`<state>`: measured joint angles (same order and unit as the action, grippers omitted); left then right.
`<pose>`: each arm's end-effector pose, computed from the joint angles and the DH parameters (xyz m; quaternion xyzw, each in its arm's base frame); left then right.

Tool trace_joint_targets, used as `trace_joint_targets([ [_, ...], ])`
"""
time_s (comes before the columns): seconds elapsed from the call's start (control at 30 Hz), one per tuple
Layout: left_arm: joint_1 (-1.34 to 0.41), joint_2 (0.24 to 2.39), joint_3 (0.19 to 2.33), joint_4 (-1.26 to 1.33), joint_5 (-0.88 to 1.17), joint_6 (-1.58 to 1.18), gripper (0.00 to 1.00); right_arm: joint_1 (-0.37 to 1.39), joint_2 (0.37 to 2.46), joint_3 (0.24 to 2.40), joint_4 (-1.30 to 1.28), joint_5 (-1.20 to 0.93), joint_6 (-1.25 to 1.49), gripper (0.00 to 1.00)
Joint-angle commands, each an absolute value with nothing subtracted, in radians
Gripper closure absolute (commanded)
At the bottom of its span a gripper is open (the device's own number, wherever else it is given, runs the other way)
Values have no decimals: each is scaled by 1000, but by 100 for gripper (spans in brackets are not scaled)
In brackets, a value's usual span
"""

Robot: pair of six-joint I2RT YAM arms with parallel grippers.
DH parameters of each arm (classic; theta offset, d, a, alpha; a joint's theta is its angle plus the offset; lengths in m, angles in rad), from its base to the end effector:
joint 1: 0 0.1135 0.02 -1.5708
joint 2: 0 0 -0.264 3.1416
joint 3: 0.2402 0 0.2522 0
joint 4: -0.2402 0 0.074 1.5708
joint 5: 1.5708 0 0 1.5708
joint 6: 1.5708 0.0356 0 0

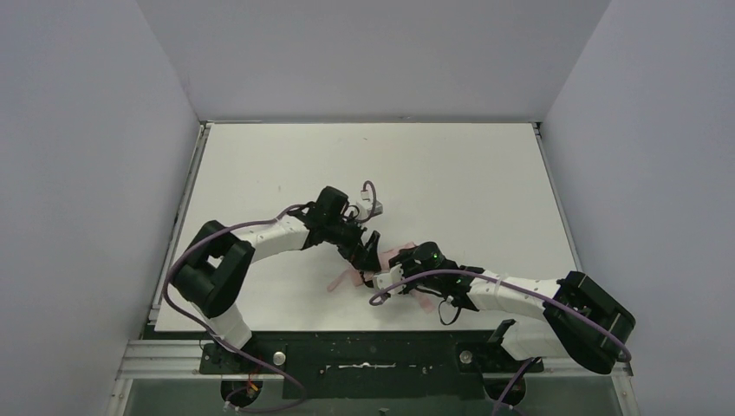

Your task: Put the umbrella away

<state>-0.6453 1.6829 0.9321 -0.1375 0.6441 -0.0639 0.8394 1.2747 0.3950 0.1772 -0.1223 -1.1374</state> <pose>0.2541 -0.2181 0.1731 0.3577 0.8260 -0.3899 0.1941 0.1496 0.1732 0.1449 -0.7704 0.4766 -0.0075 0.4234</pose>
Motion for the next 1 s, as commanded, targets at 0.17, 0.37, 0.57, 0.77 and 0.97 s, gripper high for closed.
trace_joint_targets([
  [0.17,-646,1776,974,-92,788,-54,4,844,1291,374,188,-89,-1121,85],
  [0.37,-671,1812,980,-64,792,-70,4,844,1296,379,201,-87,-1103,86],
  [0.57,-703,1866,1002,-70,810,-72,13,844,1298,384,209,-78,-1094,86],
  [0.77,-718,1901,1045,-145,833,-42,50,842,1302,382,220,-77,-1071,85],
  [0.97,-723,1886,1057,-228,809,8,77,841,1282,383,210,-81,-1046,83],
])
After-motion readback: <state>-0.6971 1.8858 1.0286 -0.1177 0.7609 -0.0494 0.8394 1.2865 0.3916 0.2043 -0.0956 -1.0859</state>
